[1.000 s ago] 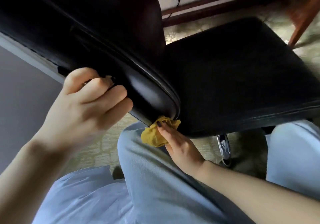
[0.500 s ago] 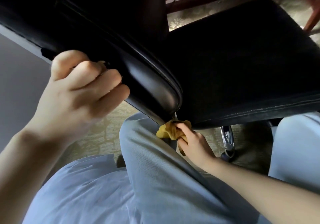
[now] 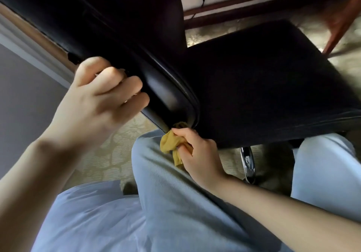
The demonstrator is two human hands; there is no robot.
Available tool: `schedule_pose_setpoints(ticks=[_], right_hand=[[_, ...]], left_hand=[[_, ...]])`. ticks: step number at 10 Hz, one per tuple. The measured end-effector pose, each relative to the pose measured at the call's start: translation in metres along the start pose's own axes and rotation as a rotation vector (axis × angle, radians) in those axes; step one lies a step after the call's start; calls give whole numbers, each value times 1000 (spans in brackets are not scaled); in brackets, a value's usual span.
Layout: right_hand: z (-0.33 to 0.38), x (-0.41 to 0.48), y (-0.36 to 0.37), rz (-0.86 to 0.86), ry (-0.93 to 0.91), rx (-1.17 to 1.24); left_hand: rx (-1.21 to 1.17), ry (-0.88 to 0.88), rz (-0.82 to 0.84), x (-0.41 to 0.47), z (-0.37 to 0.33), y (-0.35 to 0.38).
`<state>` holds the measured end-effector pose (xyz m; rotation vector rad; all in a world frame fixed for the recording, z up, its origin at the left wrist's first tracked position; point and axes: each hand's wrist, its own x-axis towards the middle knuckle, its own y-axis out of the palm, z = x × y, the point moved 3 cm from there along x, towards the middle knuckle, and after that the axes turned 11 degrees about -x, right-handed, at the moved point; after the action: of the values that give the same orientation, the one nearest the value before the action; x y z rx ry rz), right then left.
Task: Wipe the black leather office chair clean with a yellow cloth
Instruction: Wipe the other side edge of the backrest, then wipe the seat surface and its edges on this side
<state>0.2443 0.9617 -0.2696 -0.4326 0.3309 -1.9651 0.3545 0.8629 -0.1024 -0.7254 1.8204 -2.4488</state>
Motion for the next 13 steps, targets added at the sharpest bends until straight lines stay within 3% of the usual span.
schedule_pose_setpoints(ticks=[1,2,3,4,5,6,7,8,10,13], right_hand=[[15,6,-18,17,-123,19],[18,13,-41,15,-295,-5],[7,15,-67,-5,-325,-89],[-6,16,-89,50,-281,-225],[-18,16,-108,97,-194,-324],[-24,13,-117,242,-114,-392],[-28,16,-130,332,-69,-486],[-33,26,-147,361,-39,-605],[-33,42,-160,357,-97,-710],[-57,64,-179,482,-27,-620]], left_hand=[[166,195,-130,6,-20,-5],[173,131,-41,9,-42,-2],[-18,5,118,-3,-63,33],[-424,-271,185,-15,-98,76],[-899,-561,157,-16,-131,108],[-1202,-735,60,-7,-155,124],[-1145,-765,58,2,-159,133],[-991,-690,20,15,-146,130],[-949,-573,-36,55,-135,111],[-948,-556,-26,74,-125,111]])
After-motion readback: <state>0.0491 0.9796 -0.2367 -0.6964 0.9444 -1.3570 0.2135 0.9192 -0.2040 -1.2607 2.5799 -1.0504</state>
